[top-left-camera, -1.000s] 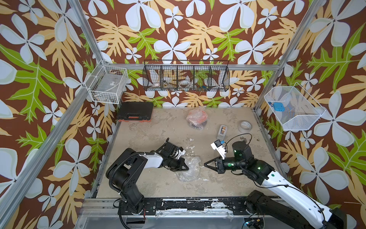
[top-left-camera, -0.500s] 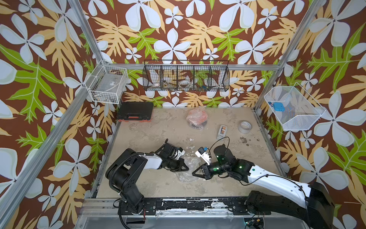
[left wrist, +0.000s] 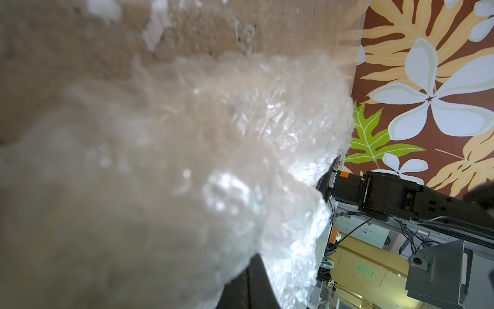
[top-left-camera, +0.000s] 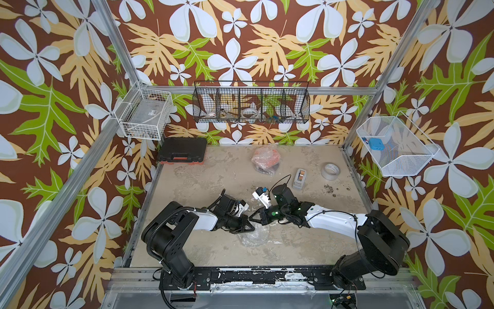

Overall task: Wrap dinner plates in bubble wrap
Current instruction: Stick the tape on the bubble wrap.

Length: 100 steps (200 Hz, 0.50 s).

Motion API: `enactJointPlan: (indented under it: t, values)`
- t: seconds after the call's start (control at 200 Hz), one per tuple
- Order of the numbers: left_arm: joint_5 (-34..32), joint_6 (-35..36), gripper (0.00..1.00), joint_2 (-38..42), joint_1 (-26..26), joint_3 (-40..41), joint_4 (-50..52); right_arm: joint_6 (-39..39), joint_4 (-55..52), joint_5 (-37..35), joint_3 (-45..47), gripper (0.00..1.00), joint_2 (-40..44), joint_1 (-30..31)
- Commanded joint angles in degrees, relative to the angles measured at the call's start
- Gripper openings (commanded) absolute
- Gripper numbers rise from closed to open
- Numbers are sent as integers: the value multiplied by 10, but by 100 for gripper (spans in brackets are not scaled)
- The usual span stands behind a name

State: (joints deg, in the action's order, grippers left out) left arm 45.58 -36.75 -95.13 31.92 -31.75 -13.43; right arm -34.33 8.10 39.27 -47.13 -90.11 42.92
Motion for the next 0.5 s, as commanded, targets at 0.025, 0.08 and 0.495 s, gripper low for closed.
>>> enactJointPlan:
  t: [0.025,0.08,0.495]
  values:
    - [3,-13,0,1,-1,5,3,35,34,4,-25,0,-46,-17]
    - [3,-14,0,1,0,7,3,41,44,5,-29,0,-66,-27]
    - [-3,-18,0,-18,0,9,16,114,49,-88,-65,0,-197,-39]
